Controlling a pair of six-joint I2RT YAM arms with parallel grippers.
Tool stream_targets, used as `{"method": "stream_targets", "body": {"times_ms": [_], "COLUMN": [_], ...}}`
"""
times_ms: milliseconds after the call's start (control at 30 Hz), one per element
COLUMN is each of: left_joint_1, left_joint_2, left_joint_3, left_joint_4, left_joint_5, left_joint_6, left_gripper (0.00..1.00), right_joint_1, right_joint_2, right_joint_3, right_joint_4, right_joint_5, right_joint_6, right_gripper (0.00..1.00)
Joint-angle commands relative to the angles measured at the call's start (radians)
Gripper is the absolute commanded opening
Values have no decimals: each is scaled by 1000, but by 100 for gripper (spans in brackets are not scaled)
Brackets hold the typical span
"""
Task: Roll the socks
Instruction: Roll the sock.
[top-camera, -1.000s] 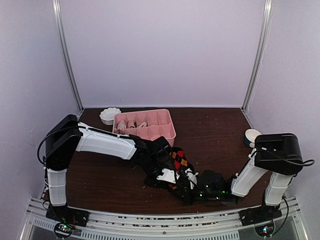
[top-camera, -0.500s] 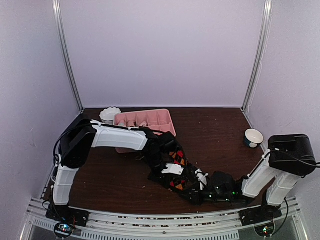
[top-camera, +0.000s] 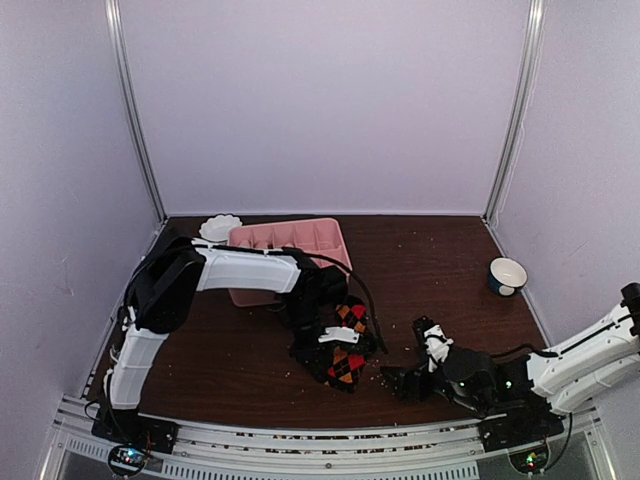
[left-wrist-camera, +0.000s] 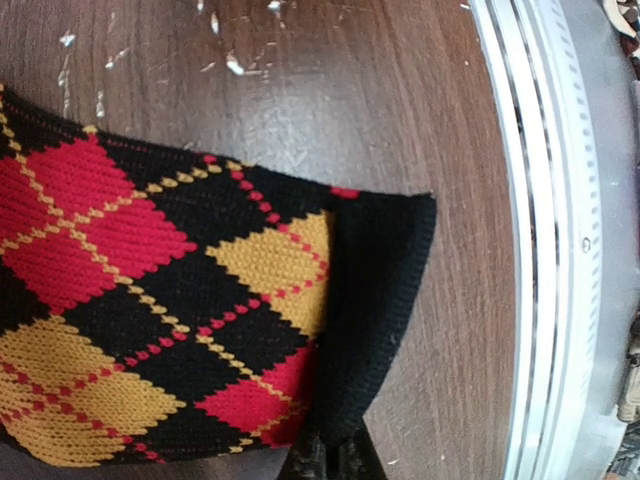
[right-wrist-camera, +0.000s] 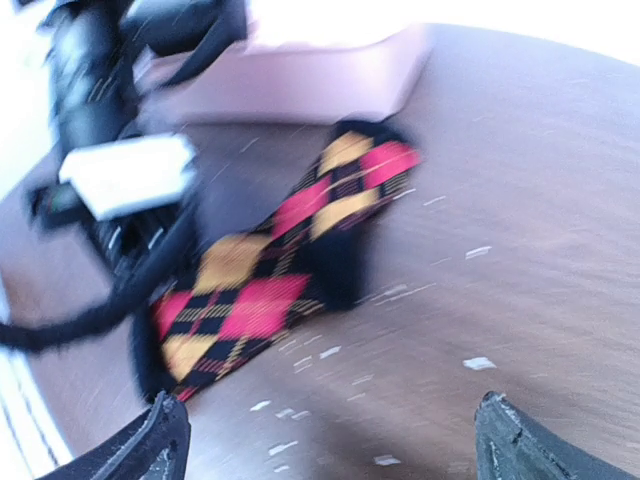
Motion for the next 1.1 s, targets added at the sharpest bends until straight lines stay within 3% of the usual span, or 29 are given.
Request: {"method": "stream_targets", "body": {"times_ms": [0,100,233,467,667,1067], "left_joint_1": [-2,0,13,30,30,30], "left_joint_2": [69,117,186,298,346,350], "left_joint_3": [49,99,181,338,410,410], "left_joint_4": [-78,-119,-187,-302,-364,-365], "left_joint_5": [-33,-17,19,36,29,23], "left_joint_6": [-39,-55,-80,-132,-137,-143], "left_gripper": [0,0,0,0,0,0], "right_joint_1": [3,7,91,218,232,101], "right_joint_2": [-142,-262,-252,63,356,510], "right_joint_3": [-89,-185,-122,57,272,363], "right_joint_4": [-129,17,-83,-46,-46,82], "right_joint_5": [272,183,157,72,4,-160], "right_joint_6": [133,35,-120,-391,-588,-556], "right_gripper": [100,100,95,81,61,19]}}
